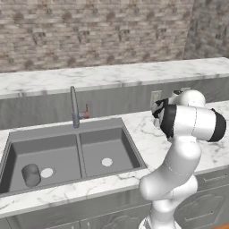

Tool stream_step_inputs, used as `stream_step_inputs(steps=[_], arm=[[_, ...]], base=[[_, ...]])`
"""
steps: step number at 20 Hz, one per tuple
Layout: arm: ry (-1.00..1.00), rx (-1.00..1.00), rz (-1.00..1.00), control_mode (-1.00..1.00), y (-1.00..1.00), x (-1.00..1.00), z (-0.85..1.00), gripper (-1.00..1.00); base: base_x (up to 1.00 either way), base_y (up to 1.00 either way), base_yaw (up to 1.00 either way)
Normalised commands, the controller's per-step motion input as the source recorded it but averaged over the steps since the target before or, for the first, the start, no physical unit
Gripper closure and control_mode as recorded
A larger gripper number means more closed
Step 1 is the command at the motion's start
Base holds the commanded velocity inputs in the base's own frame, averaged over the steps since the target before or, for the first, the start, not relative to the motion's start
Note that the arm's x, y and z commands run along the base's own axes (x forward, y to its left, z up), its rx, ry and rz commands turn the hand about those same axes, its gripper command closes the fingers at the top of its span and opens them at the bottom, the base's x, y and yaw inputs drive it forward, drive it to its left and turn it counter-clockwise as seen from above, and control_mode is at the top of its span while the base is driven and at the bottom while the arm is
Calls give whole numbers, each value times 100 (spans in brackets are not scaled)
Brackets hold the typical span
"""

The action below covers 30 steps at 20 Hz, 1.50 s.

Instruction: Place the glass cup in the left basin and the glass cup in the right basin of the sink.

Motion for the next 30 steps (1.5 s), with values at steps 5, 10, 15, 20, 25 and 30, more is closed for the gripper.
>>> stream_step_inputs(steps=[5,10,15,20,25,30], arm=[[0,0,0,-100,11,-33,-20,100],[-6,0,0,-100,29,-27,18,100],[-9,0,1,-100,41,-25,33,100],[-4,0,2,-100,48,-27,25,100],[0,0,5,-100,54,-23,21,100],[0,0,6,-100,54,-19,26,100]], base=[[0,0,0],[0,0,0],[0,0,0],[0,0,0],[0,0,0],[0,0,0]])
